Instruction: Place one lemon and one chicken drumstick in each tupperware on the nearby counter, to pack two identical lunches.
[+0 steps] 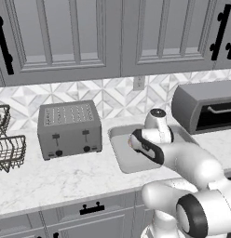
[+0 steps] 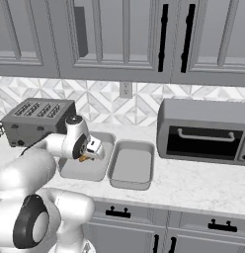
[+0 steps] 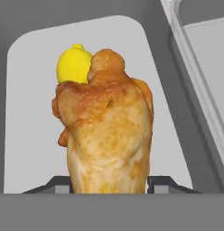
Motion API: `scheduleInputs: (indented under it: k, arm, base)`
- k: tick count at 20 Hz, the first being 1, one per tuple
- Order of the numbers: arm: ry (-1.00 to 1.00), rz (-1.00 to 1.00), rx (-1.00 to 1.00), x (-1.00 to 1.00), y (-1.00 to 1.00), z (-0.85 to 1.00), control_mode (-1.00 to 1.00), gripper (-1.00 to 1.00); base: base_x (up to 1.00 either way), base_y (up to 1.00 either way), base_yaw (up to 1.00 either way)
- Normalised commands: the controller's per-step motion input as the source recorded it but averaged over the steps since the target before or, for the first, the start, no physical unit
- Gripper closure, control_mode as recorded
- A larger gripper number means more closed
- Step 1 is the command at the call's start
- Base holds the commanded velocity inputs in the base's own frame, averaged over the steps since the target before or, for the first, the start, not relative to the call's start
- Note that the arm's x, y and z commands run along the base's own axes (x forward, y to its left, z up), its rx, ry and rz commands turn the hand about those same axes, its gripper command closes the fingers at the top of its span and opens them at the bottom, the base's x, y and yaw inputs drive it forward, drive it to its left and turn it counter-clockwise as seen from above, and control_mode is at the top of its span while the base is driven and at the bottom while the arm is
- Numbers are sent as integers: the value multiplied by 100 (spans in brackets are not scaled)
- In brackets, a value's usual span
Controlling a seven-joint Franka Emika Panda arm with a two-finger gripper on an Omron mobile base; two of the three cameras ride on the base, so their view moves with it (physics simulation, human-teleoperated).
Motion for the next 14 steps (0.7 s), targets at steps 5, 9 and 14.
scheduleInputs:
  k: [5,9,14]
  arm:
    - [7,-4,0,40,0,-38,-100,100]
    - [8,0,0,12,0,-36,-100,-100]
    - [0,0,0,0,0,-4,-100,-100]
  base:
    - [0,0,0]
    - [0,0,0]
    - [0,0,0]
